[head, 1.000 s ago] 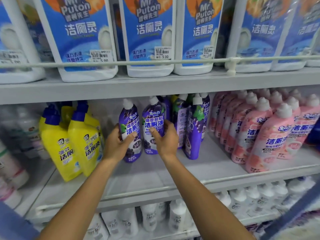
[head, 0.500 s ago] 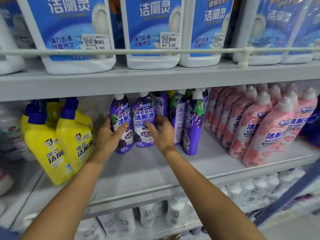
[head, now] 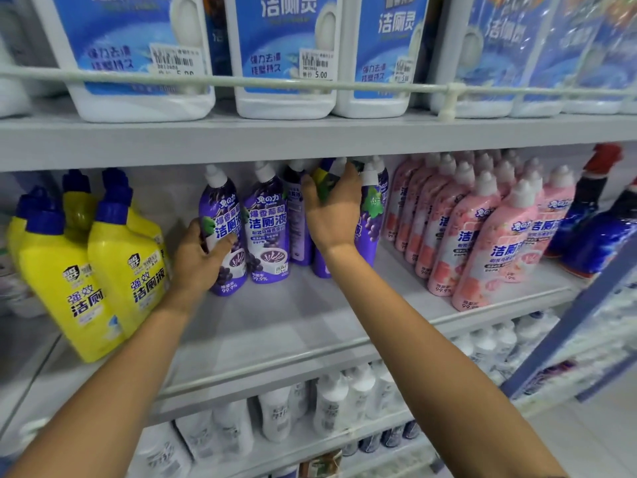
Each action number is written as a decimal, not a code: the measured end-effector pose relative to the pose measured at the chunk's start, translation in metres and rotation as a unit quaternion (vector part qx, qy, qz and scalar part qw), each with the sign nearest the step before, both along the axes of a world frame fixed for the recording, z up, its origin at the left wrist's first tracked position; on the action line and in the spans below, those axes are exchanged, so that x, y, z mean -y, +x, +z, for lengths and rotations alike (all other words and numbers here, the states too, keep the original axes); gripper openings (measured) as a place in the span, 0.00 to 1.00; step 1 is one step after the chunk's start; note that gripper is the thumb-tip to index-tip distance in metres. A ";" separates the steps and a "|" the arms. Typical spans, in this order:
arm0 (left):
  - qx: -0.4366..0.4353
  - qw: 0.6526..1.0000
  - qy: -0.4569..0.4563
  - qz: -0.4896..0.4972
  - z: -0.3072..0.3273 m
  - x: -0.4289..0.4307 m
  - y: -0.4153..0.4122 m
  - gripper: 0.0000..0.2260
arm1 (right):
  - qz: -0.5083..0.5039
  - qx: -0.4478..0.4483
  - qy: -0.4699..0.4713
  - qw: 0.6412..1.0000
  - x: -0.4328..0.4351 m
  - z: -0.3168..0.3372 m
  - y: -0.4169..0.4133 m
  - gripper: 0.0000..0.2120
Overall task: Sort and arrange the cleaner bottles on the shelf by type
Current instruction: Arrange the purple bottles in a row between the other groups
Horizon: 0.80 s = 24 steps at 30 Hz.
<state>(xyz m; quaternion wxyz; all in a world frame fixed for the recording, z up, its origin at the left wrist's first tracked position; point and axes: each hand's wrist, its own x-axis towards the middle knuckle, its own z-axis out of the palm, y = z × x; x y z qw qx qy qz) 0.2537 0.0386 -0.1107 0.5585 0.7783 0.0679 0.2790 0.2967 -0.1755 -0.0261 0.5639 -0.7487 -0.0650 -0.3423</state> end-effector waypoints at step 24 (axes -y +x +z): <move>-0.007 1.000 -0.009 -0.004 0.001 0.002 -0.003 0.21 | -0.028 -0.031 -0.168 0.985 0.016 -0.024 0.004 0.32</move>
